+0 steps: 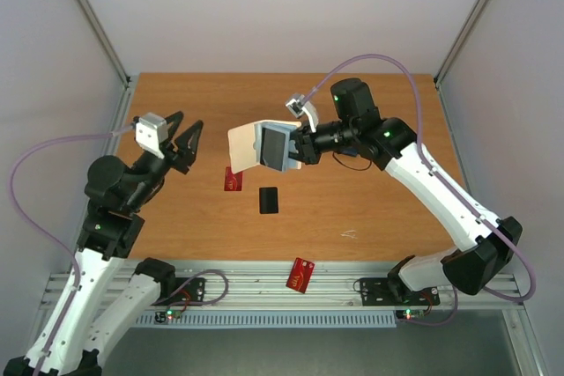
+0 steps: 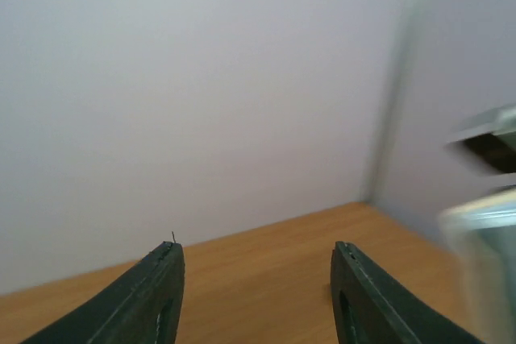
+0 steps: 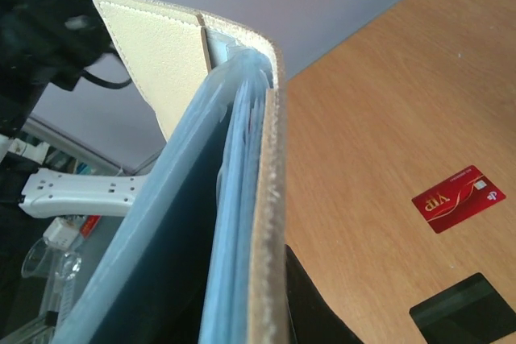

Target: Take the credit cards out of the card holder

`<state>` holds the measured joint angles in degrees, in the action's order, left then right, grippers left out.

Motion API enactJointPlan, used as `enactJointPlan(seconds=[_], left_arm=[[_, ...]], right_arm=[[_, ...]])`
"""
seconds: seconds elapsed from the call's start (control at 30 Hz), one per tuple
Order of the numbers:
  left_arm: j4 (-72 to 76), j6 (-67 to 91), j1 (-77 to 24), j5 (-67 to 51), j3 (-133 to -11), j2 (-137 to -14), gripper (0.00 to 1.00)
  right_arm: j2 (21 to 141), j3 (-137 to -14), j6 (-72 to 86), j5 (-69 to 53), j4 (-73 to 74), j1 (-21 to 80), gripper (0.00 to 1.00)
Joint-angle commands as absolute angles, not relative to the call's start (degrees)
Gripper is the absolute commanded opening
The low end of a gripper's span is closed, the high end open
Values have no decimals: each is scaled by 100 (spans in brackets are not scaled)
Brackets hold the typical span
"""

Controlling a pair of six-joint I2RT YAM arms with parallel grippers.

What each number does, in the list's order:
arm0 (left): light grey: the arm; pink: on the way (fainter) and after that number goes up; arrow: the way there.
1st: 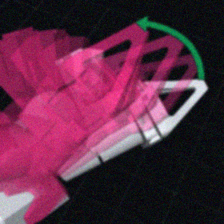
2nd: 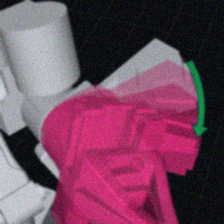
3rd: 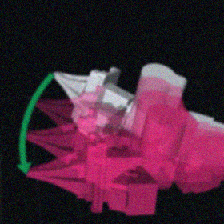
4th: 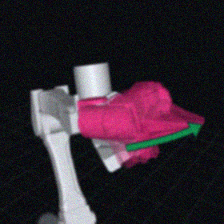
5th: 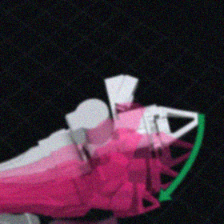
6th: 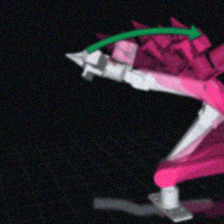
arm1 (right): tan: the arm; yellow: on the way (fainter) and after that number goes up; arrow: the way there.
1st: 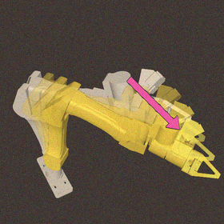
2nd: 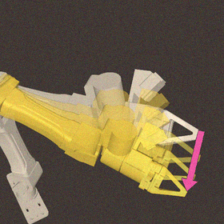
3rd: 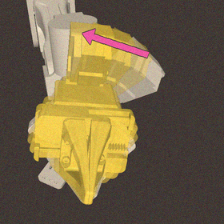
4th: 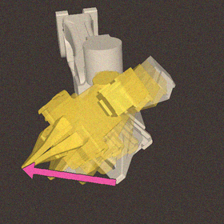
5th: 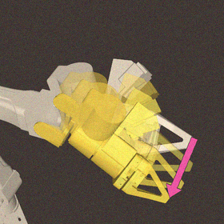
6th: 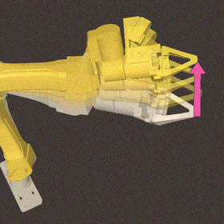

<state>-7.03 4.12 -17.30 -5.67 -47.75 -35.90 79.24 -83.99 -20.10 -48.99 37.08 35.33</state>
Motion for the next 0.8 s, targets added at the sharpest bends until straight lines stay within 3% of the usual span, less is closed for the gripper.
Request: enactJointPlan(seconds=[0.0, 0.17, 0.3, 0.77], left_arm=[[583, 1007, -1743, -3849, -4963, -3731, 49], [1077, 3279, -2028, -5052, -4593, -4581, 40], [815, 3103, -2118, -4661, -4526, -4798, 34], [702, 2642, -2220, -5027, -4374, -4874, 36]], right_arm=[[8027, -8634, -1828, -4709, 3709, 3551, 1], [8147, -8706, -1749, -4941, 3639, 3560, 1], [8131, -8714, -1762, -5172, 3570, 3587, 1], [8050, -8665, -1690, -5570, 3049, 3658, 1]])
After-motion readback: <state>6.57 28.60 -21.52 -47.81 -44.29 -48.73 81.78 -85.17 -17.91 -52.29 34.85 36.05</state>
